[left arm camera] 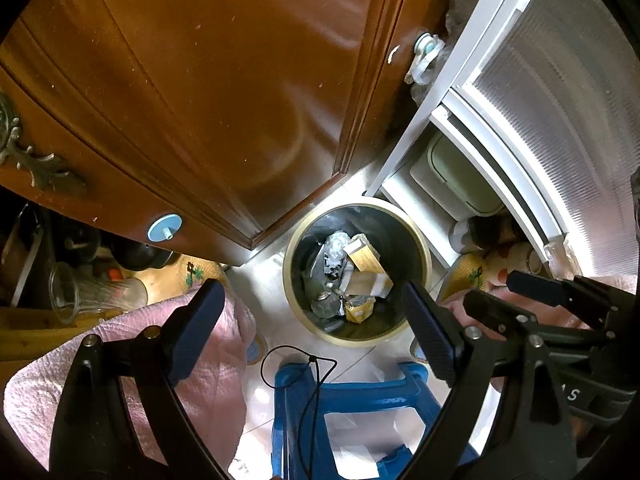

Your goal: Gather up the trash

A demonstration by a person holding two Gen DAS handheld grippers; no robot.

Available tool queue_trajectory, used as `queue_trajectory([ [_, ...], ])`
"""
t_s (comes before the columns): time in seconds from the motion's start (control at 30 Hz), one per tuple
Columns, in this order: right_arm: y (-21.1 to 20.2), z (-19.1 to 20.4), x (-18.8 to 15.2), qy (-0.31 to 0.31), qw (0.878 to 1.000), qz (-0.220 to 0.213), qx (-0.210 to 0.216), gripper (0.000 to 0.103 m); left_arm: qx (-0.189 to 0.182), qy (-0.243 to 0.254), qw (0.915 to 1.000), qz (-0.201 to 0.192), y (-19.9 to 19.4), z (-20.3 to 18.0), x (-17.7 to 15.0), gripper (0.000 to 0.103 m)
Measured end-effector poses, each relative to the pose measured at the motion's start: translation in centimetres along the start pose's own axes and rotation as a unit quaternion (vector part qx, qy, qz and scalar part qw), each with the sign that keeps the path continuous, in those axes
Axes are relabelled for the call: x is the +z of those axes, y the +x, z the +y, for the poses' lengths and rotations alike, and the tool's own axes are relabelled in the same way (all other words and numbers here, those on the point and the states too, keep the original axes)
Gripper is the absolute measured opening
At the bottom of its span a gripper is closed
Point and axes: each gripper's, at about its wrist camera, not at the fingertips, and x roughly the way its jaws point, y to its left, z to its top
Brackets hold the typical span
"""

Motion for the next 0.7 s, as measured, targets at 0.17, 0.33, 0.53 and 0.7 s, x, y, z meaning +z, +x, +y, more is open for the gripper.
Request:
queue_trajectory([
  [0.17, -0.3, -0.1, 0.0, 0.004, 1.000, -0.003, 0.001, 0.059, -0.004, 0.007, 0.9999, -0.006, -0.5, -0.1, 0.0, 0.089],
  [0.33, -1.3, -0.2, -0.2, 0.004, 1.000, -0.018, -0.002, 0.059, -0.009, 0.015, 0.9997, -0.016, -1.1, -0.6, 0.0, 0.089],
  [0.53, -3.7, -0.3, -0.8, 0.003, 0.999, -0.041, -0.003, 0.059, -0.014, 0.024, 0.9992, -0.029, -2.6, -1.1, 0.1, 0.089],
  [0.7, -7.3, 0.0, -1.6, -0.004, 0.997, -0.076, -0.002, 0.059, -0.020, 0.034, 0.9980, -0.050, -5.1, -1.9, 0.1, 0.089],
])
